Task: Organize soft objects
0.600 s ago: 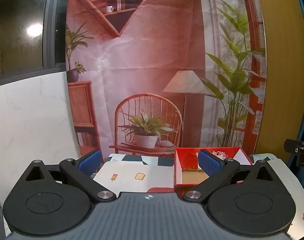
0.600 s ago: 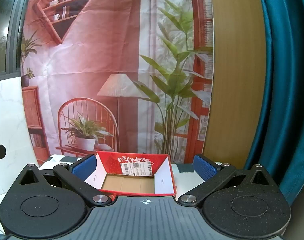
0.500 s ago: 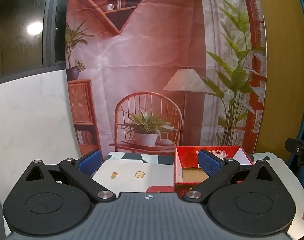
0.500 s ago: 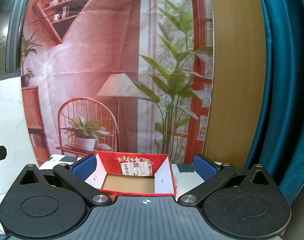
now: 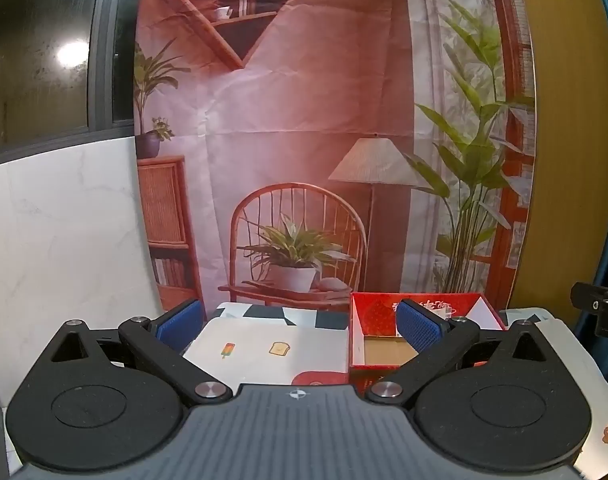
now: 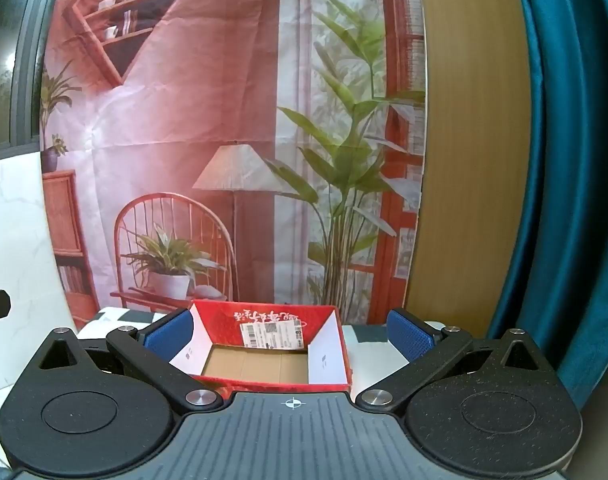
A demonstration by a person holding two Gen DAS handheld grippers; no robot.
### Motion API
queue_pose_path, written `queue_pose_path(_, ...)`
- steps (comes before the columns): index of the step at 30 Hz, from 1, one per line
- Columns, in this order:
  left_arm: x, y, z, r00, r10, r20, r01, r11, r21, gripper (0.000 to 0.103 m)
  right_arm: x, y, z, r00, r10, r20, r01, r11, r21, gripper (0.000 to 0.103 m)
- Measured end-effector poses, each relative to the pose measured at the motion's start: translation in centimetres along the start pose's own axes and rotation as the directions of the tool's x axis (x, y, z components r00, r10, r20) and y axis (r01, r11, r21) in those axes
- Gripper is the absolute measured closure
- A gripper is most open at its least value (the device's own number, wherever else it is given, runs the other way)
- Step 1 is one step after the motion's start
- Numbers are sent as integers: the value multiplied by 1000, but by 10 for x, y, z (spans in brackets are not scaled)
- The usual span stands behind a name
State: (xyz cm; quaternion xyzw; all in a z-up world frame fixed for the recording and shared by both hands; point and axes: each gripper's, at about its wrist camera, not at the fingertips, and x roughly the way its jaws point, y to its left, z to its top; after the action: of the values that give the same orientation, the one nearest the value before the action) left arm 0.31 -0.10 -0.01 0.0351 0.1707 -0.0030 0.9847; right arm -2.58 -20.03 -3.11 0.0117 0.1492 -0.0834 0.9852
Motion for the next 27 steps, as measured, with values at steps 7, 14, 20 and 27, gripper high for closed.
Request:
queue_pose_path(7,-1,0,0,1000,12,4,-12,1000,-9,0,0,0,0,1000,1,-1,-1,1000,0,0)
queue_pose_path(14,-1,1,-1,1000,14,4,-14,1000,-12,0,0,0,1,1000,0,-1,0,1000,0,0)
queue_pose_path(20,-1,1,-1,1000,14,4,-14,1000,-13,0,0,-1,1,1000,0,-2,0,1000,0,0)
queue_pose_path(27,-1,1,-2,1000,14,5,-14,1000,-13,0,0,-1,0,1000,0,-1,0,1000,-1,0)
